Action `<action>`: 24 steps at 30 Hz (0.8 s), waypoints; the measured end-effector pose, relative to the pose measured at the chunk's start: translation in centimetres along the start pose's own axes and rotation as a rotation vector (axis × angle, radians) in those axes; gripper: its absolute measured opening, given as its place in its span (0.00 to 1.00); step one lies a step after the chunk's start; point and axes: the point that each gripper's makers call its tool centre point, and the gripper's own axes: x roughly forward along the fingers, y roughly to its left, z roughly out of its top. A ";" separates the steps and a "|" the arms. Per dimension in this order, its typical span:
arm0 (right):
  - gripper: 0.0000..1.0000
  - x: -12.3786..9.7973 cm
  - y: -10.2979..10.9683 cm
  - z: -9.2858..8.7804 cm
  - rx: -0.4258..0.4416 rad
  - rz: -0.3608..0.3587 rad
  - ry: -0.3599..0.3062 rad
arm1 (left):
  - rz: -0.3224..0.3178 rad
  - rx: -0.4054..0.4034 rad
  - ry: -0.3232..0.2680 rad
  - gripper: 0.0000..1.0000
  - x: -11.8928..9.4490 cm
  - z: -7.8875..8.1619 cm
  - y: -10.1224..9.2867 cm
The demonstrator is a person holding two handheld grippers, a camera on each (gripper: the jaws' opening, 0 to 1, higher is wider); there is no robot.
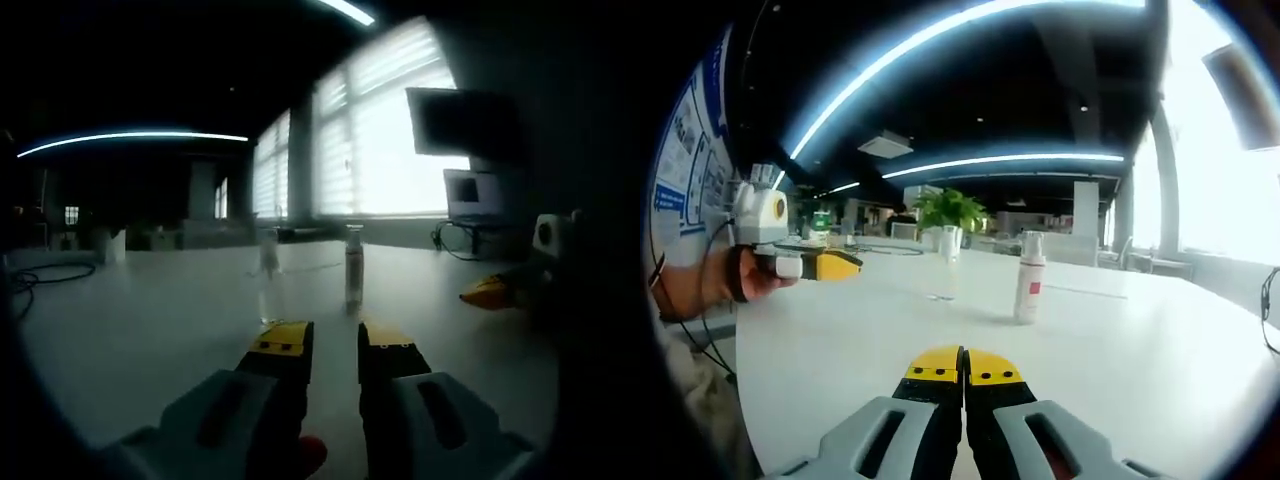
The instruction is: Clamp pump bottle remove cover press pump head put on cover
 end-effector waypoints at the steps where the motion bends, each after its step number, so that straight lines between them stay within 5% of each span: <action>1: 0.00 0.0 0.0 0.0 0.000 -0.001 0.000 | 0.001 -0.003 0.000 0.09 0.0 -0.1 0.1; 24: 0.00 0.0 0.4 -0.1 -0.033 0.001 0.006 | -0.010 -0.013 0.018 0.09 0.0 -1.3 0.2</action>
